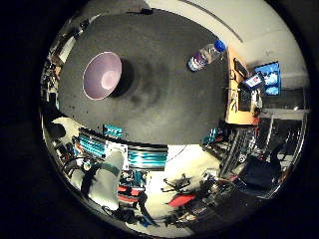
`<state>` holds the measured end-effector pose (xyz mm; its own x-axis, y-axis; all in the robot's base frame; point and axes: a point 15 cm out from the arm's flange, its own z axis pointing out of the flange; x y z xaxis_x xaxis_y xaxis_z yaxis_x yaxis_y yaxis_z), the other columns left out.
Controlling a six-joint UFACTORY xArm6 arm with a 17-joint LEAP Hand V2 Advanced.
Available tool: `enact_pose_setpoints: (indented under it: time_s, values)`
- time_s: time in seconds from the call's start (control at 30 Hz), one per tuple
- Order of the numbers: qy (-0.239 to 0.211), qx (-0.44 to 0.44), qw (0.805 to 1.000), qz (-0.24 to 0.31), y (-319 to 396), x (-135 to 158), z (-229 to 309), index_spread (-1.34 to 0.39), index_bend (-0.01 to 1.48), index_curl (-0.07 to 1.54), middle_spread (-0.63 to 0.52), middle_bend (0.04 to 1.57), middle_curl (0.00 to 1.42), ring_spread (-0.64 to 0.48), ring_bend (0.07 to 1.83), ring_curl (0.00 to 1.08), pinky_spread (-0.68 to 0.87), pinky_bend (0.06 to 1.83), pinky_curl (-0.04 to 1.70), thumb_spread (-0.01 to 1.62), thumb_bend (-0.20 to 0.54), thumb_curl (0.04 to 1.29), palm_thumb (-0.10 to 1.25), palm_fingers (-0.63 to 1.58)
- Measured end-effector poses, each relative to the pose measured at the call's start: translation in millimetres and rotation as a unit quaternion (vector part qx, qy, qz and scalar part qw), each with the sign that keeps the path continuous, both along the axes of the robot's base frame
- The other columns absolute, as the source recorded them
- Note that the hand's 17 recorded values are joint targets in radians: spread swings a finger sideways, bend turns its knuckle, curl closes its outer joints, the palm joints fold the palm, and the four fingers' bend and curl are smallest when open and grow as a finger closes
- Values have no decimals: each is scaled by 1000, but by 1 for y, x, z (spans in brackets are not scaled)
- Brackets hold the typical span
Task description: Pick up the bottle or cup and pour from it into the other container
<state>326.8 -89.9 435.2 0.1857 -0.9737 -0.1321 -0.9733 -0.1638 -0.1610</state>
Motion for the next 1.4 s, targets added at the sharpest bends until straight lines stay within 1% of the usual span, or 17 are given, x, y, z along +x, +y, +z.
enact_pose_setpoints:
  time_s: [0.23, 0.43, 0.57, 0.7, 0.97, 1.17, 1.27, 1.4]
  values:
    - [-30, 8, 999, -37, -30, 12, 20, -312, 155, 263, 46, 249, 335, 162, 402, 253, 433, 813, 37, 1024, -27, 369, 644, 151]
    - [-72, 66, 993, -73, -57, 26, 33, -286, 160, 268, 50, 264, 337, 162, 414, 249, 428, 832, 12, 1032, -25, 361, 632, 174]
    - [-100, 94, 986, -99, -88, 37, 43, -274, 163, 273, 50, 262, 334, 157, 432, 249, 435, 842, -3, 1033, -25, 361, 629, 196]
    - [-104, 103, 982, -120, -117, 43, 41, -268, 163, 276, 51, 266, 334, 150, 440, 245, 438, 853, -4, 1035, -27, 357, 615, 203]
    - [-137, 157, 966, -152, -162, 55, 36, -256, 167, 288, 42, 262, 332, 141, 455, 236, 441, 838, -6, 1036, -25, 351, 601, 218]
    - [-129, 179, 962, -159, -181, 62, 11, -257, 166, 291, 47, 262, 333, 145, 451, 228, 439, 836, -5, 1043, -26, 347, 588, 211]
    - [-138, 197, 956, -169, -192, 70, 1, -250, 167, 292, 50, 264, 334, 146, 447, 225, 438, 833, -6, 1043, -29, 345, 576, 209]
    - [-135, 218, 950, -181, -205, 70, -16, -245, 168, 292, 51, 263, 334, 150, 448, 222, 437, 821, -5, 1046, -28, 335, 550, 208]
